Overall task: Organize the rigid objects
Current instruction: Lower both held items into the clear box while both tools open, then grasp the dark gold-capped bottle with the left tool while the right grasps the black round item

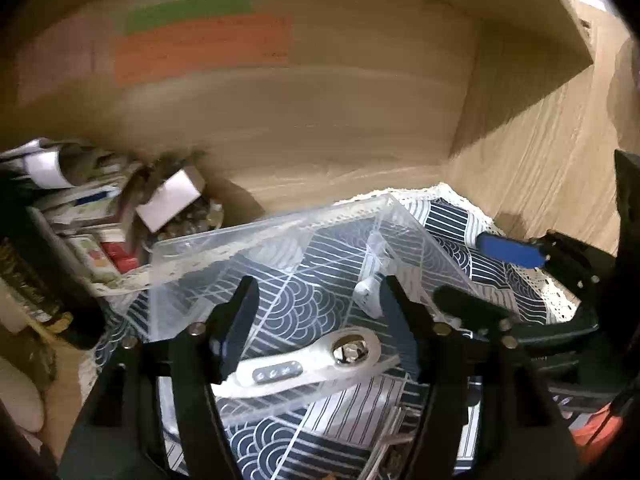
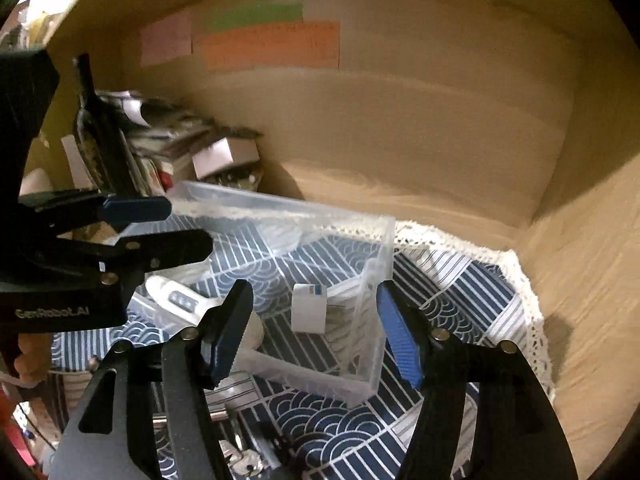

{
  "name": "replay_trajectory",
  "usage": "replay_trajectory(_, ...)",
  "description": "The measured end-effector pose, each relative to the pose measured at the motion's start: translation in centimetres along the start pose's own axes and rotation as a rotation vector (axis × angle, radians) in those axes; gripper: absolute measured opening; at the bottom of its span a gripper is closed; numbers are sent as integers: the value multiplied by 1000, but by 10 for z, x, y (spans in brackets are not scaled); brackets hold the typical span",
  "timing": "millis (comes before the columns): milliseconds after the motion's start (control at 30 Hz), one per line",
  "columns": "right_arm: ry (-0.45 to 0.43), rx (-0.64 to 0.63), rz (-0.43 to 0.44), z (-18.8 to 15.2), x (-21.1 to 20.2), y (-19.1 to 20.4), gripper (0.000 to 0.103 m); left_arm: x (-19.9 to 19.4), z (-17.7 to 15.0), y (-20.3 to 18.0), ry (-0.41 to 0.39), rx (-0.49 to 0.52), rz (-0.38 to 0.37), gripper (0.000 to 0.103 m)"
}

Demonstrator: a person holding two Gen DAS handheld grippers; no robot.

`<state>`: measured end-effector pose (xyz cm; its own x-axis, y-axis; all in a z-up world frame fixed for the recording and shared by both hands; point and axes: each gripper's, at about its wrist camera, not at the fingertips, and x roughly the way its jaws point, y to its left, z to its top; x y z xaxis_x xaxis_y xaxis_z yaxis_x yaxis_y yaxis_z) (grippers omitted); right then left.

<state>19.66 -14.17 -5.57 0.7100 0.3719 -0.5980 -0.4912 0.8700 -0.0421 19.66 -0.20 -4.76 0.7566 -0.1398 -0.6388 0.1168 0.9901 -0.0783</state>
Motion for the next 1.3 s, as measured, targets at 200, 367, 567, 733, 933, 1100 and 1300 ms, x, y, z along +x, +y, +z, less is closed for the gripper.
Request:
replay_trajectory(200, -67, -1, -3, -5, -37, 7, 69, -32, -14, 5, -33, -6, 32, 75)
replay_trajectory(367, -93, 4, -2, -18, -58, 11, 73, -56, -33, 9, -49, -13, 63, 89)
replay_trajectory(567, -69, 4, -17, -42, -66, 15, 73, -64, -68, 18, 6, -23, 94, 91)
replay_trajectory(733, -12, 17, -25, -66, -63, 13, 73, -58, -102, 28, 92, -38, 126, 91)
replay_trajectory(933, 64, 26, -29, -91, -54, 11, 73, -48, -145, 38, 212, -77, 142, 91)
replay_trajectory(1100, 119, 34, -25, -104, -44, 9, 73, -37, -166, 39, 283, -102, 123, 91)
replay_trajectory(1300, 142, 40, -7, -109, -41, 10, 73, -27, -162, 15, 285, -50, 90, 87)
